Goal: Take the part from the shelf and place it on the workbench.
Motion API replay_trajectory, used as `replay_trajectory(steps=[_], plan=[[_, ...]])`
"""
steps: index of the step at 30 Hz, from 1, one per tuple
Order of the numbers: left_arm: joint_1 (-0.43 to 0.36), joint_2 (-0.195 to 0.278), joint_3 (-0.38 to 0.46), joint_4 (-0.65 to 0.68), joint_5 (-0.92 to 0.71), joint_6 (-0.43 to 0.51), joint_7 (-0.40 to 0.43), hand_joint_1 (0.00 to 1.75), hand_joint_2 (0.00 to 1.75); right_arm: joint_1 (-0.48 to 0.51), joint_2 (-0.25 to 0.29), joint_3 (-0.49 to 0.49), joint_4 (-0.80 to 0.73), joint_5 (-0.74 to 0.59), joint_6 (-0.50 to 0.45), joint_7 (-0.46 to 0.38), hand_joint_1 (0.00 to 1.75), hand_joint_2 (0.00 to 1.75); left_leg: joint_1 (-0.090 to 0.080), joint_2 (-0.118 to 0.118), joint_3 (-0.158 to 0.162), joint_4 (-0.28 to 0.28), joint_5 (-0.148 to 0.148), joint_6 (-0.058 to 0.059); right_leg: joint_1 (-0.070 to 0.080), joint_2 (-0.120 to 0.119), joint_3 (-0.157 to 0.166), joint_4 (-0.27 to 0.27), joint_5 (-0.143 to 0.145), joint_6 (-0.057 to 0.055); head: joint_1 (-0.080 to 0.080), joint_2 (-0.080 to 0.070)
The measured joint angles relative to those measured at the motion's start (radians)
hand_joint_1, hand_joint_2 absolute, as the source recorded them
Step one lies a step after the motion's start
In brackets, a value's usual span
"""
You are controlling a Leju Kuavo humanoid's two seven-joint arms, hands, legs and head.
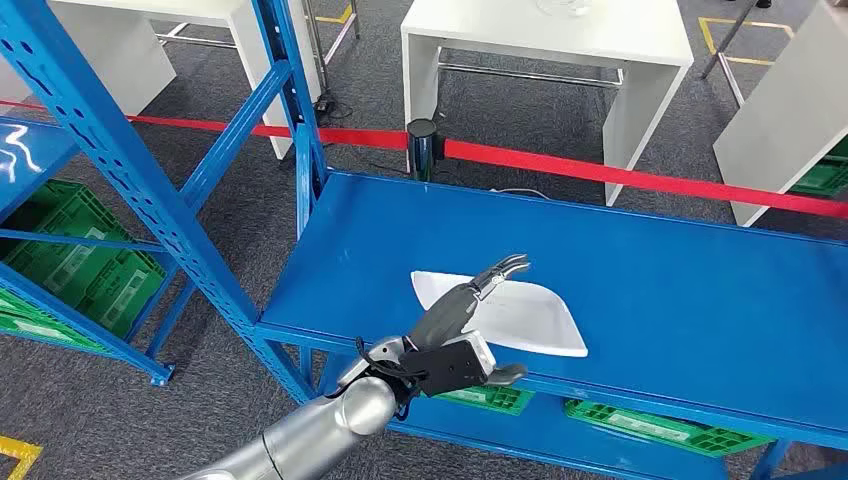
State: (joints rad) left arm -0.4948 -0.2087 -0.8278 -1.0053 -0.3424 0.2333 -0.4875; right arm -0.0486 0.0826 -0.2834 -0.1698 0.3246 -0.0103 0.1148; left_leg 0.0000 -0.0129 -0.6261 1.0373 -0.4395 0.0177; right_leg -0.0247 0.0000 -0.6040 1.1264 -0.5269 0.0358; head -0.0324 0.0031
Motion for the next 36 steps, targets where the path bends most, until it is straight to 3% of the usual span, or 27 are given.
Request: replay_trajectory(steps=[3, 7, 12, 15, 19, 31, 36], plan=[[-0.003, -0.003, 0.003, 0.016, 0.0, 0.008, -0.009, 0.0, 1.75, -0.002, 0.001, 0.0, 0.0, 0.002, 0.0, 0.005, 0.0, 0.0, -0.006, -0.001, -0.003, 0.009, -0.008, -0.01, 0.0, 0.002, 0.018, -0.062, 0.017, -0.011, 0.0, 0.0], [-0.01, -0.004, 0.004, 0.039, 0.0, 0.018, -0.023, 0.0, 1.75, -0.002, 0.002, 0.0, 0.0, 0.008, 0.0, 0.011, 0.0, 0.0, -0.013, -0.002, -0.003, 0.007, -0.006, 0.009, 0.002, 0.005, 0.022, -0.076, 0.02, -0.024, -0.001, 0.0], [-0.018, -0.005, 0.004, 0.068, 0.0, 0.004, -0.039, 0.0, 1.75, -0.003, 0.002, -0.001, 0.0, 0.008, 0.0, 0.002, 0.0, 0.0, -0.012, -0.002, 0.005, -0.004, -0.001, -0.008, 0.004, 0.005, 0.024, -0.076, 0.018, -0.032, 0.0, 0.0], [-0.021, -0.004, 0.002, 0.085, -0.011, 0.0, -0.054, 0.0, 1.75, -0.004, 0.002, -0.001, 0.0, 0.008, 0.0, -0.004, 0.0, 0.0, -0.012, -0.002, 0.006, -0.007, 0.0, -0.02, 0.004, 0.005, 0.024, -0.076, 0.017, -0.034, 0.0, 0.0], [-0.028, -0.004, -0.005, 0.107, -0.07, 0.051, -0.065, 0.0, 1.75, -0.004, 0.002, -0.002, 0.0, 0.01, 0.0, -0.007, 0.0, 0.0, -0.012, -0.002, 0.006, -0.008, 0.0, -0.025, 0.004, 0.005, 0.024, -0.076, 0.017, -0.034, -0.006, 0.0], [-0.064, -0.022, -0.072, 0.26, -0.283, 0.247, -0.058, 0.0, 1.75, -0.005, 0.002, -0.009, 0.0, 0.017, -0.002, 0.009, 0.0, 0.0, -0.012, -0.003, 0.005, -0.008, -0.002, -0.025, 0.003, 0.005, 0.028, -0.084, 0.018, -0.033, -0.013, 0.0], [-0.075, -0.034, -0.095, 0.332, -0.319, 0.284, -0.06, 0.0, 1.75, -0.005, 0.002, -0.012, 0.0, 0.018, -0.003, 0.01, 0.0, 0.0, -0.013, -0.003, 0.005, -0.009, -0.003, -0.024, 0.003, 0.005, 0.029, -0.087, 0.018, -0.032, -0.016, 0.0]])
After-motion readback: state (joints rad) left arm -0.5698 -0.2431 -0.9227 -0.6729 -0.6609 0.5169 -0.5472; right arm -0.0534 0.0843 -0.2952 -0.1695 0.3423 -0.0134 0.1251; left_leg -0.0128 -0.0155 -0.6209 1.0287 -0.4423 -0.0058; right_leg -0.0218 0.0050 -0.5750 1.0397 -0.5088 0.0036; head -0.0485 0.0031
